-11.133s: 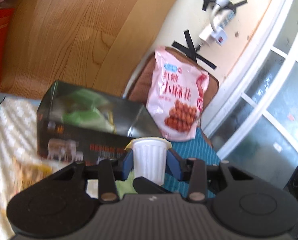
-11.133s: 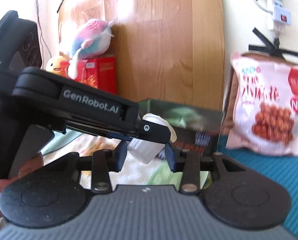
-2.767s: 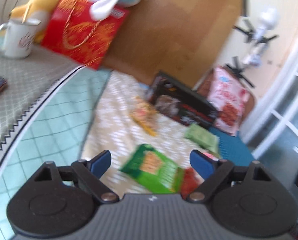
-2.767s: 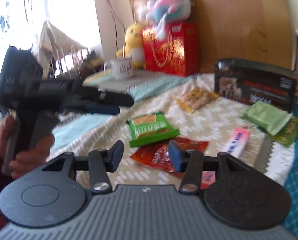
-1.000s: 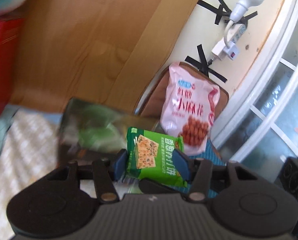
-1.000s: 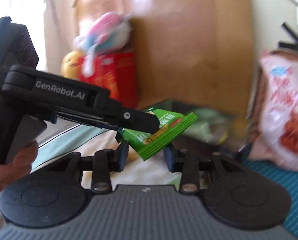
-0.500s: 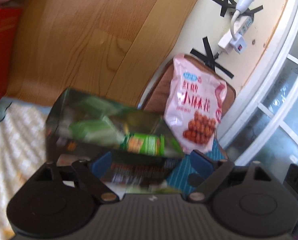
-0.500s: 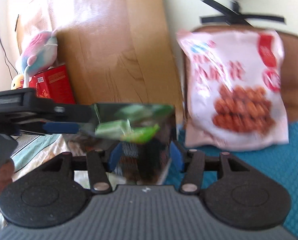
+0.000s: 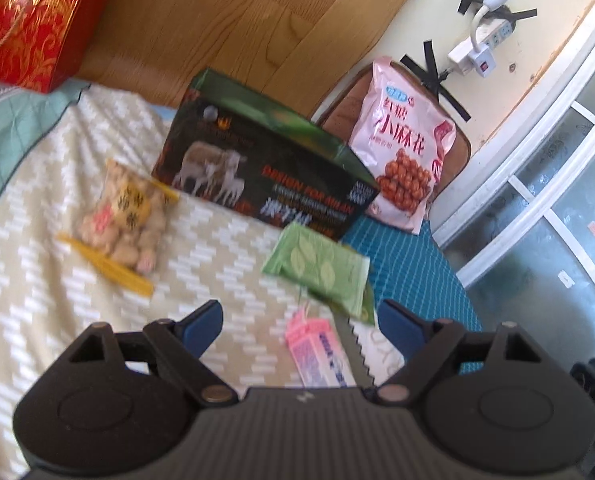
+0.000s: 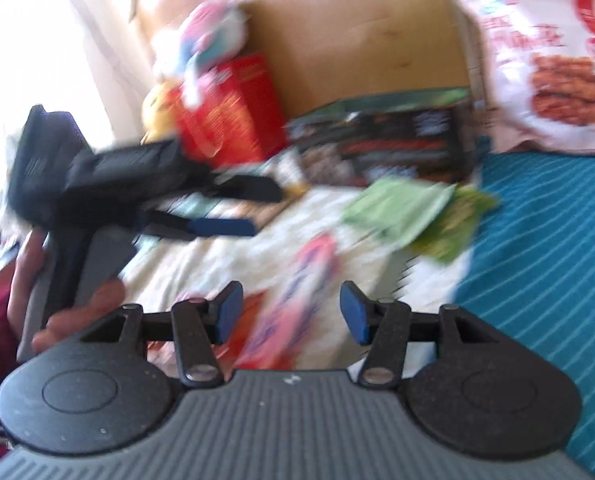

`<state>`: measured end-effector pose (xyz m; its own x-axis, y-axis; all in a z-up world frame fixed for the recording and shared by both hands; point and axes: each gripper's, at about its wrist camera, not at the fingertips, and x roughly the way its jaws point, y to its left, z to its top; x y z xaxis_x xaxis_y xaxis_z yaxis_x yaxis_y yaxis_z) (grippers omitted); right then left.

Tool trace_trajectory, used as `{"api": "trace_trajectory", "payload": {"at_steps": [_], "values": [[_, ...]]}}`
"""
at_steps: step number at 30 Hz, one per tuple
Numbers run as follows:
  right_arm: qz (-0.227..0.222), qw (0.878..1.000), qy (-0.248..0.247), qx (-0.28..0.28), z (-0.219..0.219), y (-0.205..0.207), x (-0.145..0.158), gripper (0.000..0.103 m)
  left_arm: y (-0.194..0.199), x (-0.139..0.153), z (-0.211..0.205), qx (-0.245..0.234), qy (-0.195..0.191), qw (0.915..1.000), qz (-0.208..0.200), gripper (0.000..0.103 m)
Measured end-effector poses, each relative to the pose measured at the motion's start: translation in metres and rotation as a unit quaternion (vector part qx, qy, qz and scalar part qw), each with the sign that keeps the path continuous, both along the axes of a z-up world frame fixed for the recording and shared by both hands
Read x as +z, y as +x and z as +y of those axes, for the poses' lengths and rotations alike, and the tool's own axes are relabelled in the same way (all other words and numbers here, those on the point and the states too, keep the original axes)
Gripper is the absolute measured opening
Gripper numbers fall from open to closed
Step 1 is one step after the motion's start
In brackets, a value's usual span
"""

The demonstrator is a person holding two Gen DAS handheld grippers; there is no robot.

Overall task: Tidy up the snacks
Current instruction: 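Move the left tool toward the yellow-labelled peanut bag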

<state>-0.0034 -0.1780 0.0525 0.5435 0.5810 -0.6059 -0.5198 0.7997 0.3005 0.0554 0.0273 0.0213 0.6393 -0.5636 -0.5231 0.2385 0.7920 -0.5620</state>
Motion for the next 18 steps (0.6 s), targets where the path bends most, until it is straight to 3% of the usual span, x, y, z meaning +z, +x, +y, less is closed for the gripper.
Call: {"api": "trace_trajectory", "payload": {"at_steps": [2,5,10,14,18], "values": [[-0.017,0.999,-0.048,0.006,0.012,-0.006,-0.005,0.053,-0.004,-0.003,-0.001,-0.001,0.003,1.0,0.0,0.087],[-0.031,0.997,-0.072,0.013,0.008,-0.011,0.0,0.038,-0.003,-0.004,-0.004,-0.005,0.009,1.0,0.001,0.087],[-0.081,0.987,-0.14,-0.013,-0.01,-0.018,0.004,0.038,0.003,-0.007,-0.013,-0.004,0.02,0.9998,0.006,0.088],[-0.155,0.964,-0.2,-0.085,-0.024,-0.026,0.009,0.042,0.004,-0.009,-0.013,0.001,0.02,0.9997,0.01,0.088],[-0.14,0.97,-0.151,-0.127,-0.051,-0.022,0.016,0.042,0.007,-0.009,-0.005,0.013,0.015,0.9997,0.017,0.088]]}}
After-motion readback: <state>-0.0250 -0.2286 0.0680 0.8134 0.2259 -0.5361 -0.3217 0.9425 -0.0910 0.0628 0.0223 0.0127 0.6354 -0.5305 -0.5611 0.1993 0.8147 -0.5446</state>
